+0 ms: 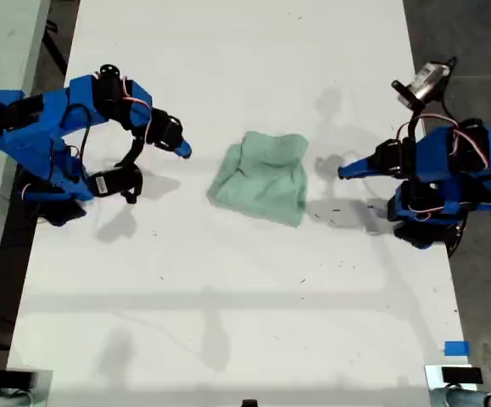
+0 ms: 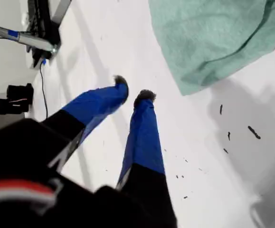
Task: Fold tshirt
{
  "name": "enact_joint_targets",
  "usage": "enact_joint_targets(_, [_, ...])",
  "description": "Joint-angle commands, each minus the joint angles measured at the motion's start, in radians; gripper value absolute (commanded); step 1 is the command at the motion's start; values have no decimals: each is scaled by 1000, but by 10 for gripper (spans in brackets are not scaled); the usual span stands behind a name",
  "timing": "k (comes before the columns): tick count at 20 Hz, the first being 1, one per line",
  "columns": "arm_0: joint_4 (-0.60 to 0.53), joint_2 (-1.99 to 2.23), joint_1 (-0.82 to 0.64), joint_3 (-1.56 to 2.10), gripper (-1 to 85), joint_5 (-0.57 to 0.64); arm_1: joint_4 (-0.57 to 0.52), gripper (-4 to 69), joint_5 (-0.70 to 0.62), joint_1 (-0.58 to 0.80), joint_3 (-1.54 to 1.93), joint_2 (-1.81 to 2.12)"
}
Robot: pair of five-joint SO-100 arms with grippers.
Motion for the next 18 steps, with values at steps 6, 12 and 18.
enact_joint_targets(6, [-255, 842, 63, 1025, 1, -290, -135, -20, 279, -155, 509, 388])
enact_joint_targets(12, [11, 1453, 51, 1454, 3, -391, -186, -3, 423, -192, 703, 387])
enact_joint_targets(18, [89, 1451, 43, 1450, 66, -382, -193, 17, -273, -104, 706, 387])
